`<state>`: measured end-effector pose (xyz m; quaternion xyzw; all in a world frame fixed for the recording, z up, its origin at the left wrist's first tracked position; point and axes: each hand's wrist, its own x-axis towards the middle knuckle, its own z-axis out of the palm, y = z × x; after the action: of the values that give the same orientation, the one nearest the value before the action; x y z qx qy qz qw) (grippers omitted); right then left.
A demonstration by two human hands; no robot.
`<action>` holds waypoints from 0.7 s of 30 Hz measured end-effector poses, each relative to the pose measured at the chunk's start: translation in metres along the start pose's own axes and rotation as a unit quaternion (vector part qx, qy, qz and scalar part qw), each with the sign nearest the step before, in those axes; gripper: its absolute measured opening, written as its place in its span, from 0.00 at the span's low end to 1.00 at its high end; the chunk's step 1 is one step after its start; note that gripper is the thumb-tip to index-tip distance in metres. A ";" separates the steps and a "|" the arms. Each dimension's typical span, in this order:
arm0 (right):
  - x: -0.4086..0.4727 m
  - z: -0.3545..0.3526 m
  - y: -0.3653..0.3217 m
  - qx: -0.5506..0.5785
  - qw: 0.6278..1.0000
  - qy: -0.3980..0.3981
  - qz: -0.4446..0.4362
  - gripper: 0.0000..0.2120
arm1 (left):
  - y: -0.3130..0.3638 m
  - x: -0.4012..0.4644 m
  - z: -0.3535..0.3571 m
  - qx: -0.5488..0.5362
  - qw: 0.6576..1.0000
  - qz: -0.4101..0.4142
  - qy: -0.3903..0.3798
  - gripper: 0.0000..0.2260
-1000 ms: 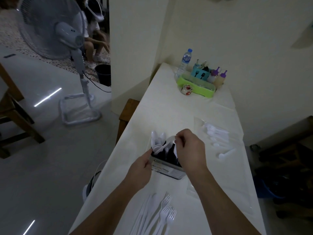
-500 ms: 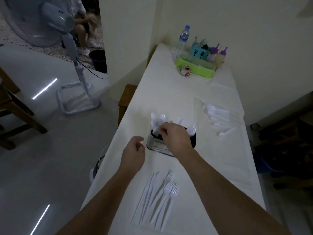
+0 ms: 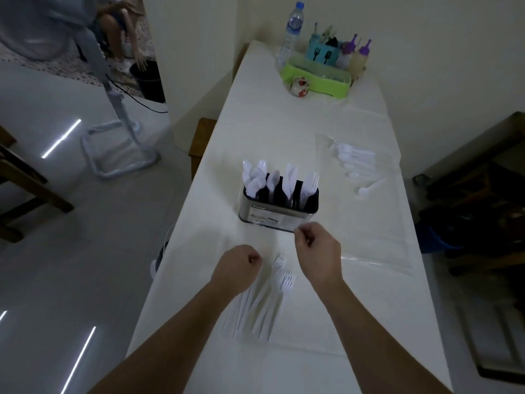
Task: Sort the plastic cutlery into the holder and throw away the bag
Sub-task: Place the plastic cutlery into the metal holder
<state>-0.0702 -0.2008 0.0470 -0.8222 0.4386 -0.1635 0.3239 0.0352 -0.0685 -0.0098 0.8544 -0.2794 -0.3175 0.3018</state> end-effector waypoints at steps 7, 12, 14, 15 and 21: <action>-0.049 0.031 0.071 -0.063 0.969 -0.126 0.201 0.10 | -0.001 -0.028 0.049 0.079 0.997 -0.014 0.002 0.11; -0.066 0.050 0.079 -0.076 0.958 -0.151 0.230 0.11 | -0.004 -0.035 0.068 0.142 0.989 -0.034 0.028 0.10; -0.069 0.055 0.079 -0.077 0.960 -0.144 0.227 0.11 | -0.004 -0.036 0.072 0.155 0.987 -0.031 0.037 0.09; -0.069 0.057 0.079 -0.076 0.961 -0.141 0.227 0.11 | -0.003 -0.036 0.074 0.161 0.986 -0.030 0.034 0.09; -0.072 0.056 0.079 -0.030 0.957 -0.122 0.263 0.12 | -0.001 -0.033 0.073 0.147 0.988 -0.033 0.013 0.10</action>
<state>-0.1282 -0.1515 -0.0460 -0.7007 0.6012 0.0425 0.3818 -0.0371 -0.0701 -0.0433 0.9023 -0.2910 -0.2713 0.1659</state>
